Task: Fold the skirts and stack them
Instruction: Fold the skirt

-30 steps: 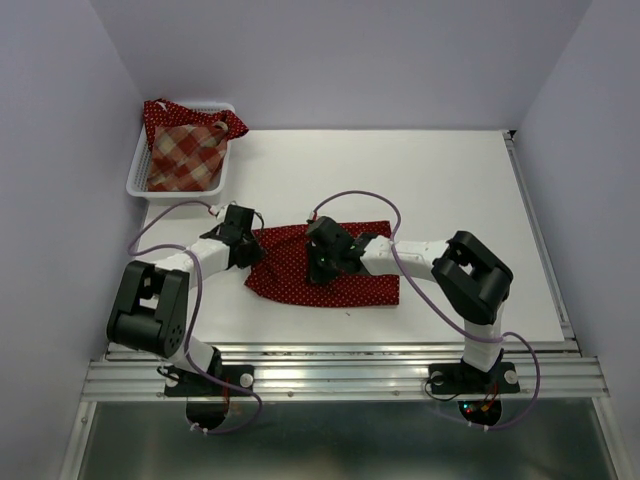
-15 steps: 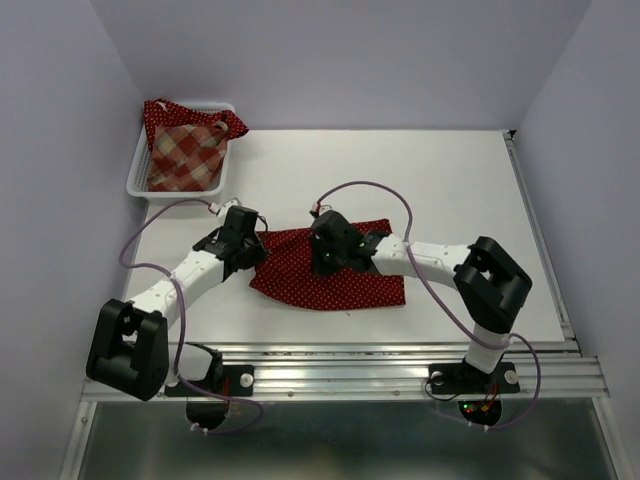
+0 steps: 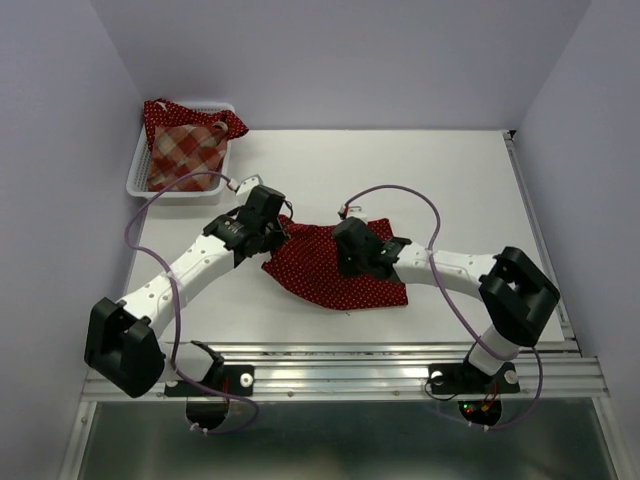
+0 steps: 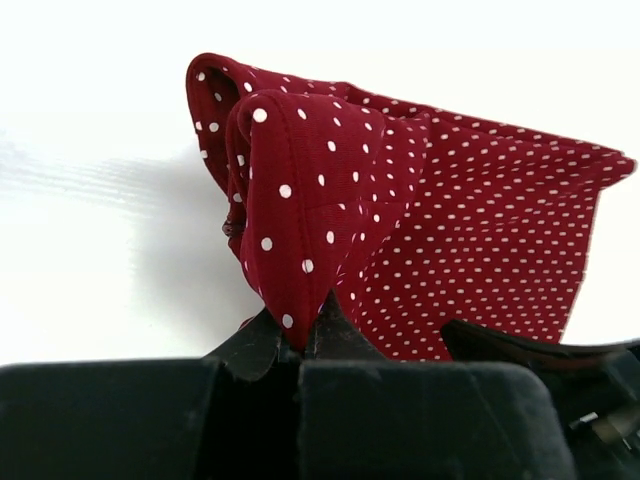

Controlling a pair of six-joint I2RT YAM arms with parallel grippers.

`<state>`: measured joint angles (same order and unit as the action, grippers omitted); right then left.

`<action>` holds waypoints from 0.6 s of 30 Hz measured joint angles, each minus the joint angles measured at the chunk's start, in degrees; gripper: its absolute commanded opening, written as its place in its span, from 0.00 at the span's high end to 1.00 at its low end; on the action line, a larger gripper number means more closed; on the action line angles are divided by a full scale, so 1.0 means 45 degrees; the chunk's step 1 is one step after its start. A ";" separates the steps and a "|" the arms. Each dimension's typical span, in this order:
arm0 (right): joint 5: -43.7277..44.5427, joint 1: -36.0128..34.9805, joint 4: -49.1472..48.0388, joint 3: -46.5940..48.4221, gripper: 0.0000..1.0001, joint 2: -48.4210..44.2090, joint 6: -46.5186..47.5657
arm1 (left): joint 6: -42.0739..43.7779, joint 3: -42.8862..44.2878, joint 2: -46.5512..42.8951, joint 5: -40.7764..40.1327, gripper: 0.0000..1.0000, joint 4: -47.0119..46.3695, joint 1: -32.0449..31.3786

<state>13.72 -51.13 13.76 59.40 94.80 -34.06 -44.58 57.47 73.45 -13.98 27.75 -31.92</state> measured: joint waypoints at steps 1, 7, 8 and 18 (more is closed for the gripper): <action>0.0015 0.0131 0.0034 -0.0151 0.90 -0.0083 -0.0029 | -0.0019 0.0214 0.0068 -0.0049 1.00 0.0092 -0.0078; 0.0019 0.1923 0.0146 -0.1350 0.90 -0.0991 -0.0049 | -0.0068 0.1855 0.1263 -0.0466 1.00 0.0869 -0.0724; -0.0010 0.2142 0.0126 -0.1481 0.90 -0.1122 -0.0044 | -0.0073 0.2108 0.1486 -0.0544 1.00 0.0996 -0.0850; -0.2210 0.2783 -0.1141 -0.2584 0.91 -0.1545 0.0253 | -0.0311 0.5595 0.4760 -0.1137 1.00 0.2458 -0.2477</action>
<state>3.77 -38.61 8.62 47.77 87.85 -32.93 -45.98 82.65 94.87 -19.09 38.81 -43.07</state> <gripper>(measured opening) 0.098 0.077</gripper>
